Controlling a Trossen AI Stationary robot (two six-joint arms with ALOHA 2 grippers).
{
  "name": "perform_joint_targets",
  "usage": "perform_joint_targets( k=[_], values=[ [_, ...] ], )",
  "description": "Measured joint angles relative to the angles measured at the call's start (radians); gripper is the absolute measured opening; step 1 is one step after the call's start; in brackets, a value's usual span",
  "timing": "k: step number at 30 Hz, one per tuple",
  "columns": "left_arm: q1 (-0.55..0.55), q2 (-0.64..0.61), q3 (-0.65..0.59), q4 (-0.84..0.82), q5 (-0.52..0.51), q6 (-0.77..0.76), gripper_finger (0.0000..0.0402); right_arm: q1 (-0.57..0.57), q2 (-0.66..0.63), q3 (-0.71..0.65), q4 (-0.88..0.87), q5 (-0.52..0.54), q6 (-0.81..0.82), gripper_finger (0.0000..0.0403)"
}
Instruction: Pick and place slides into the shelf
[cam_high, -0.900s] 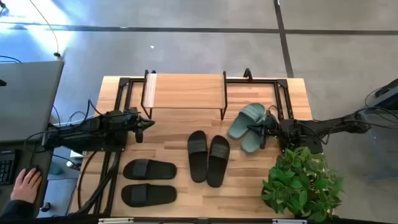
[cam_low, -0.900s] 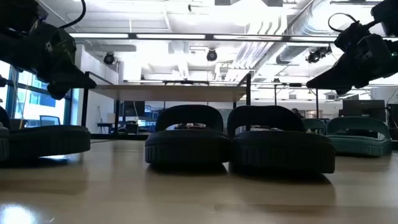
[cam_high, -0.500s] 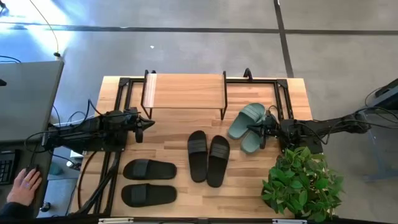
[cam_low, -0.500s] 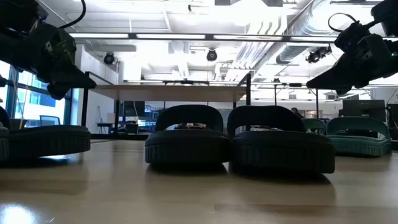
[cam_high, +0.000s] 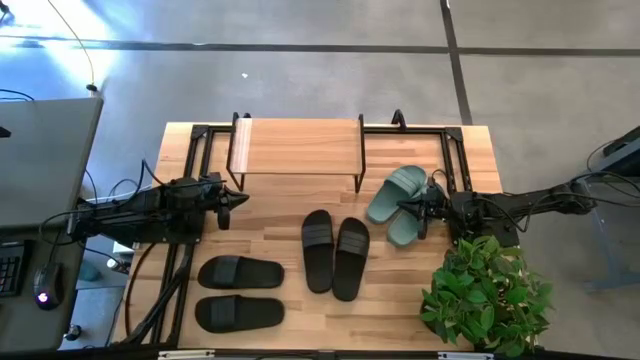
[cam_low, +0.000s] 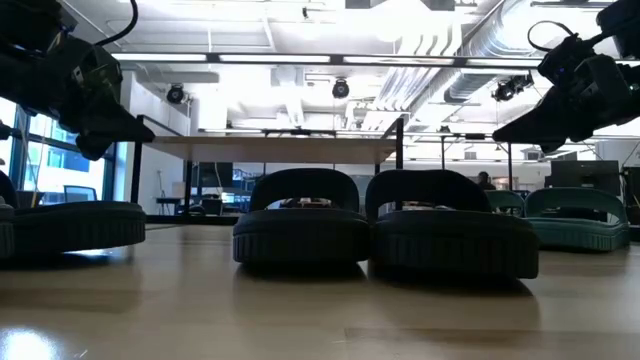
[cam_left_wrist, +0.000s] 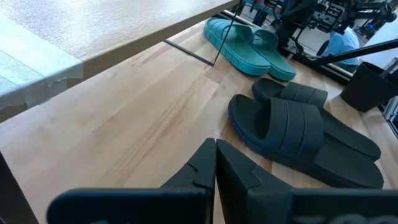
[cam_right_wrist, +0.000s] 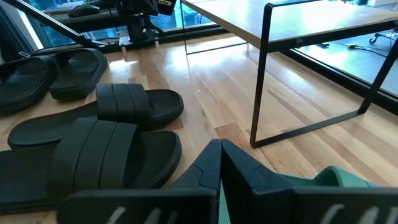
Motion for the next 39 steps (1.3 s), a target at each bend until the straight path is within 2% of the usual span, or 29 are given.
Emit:
perform_joint_targets(
  k=[22, 28, 39],
  values=[
    [0.0, 0.0, 0.0, 0.0, 0.0, 0.0, 0.0001, 0.0, 0.0, 0.0, 0.0, 0.0, 0.0, 0.0],
    [0.0, 0.0, 0.0, 0.0, -0.005, 0.12, 0.0001, 0.0, 0.0, 0.0, 0.0, 0.0, 0.0, 0.0],
    [0.0, 0.0, 0.0, 0.0, -0.006, 0.124, 0.0001, 0.0, 0.0, 0.0, 0.0, 0.0, 0.0, 0.0]
  ],
)
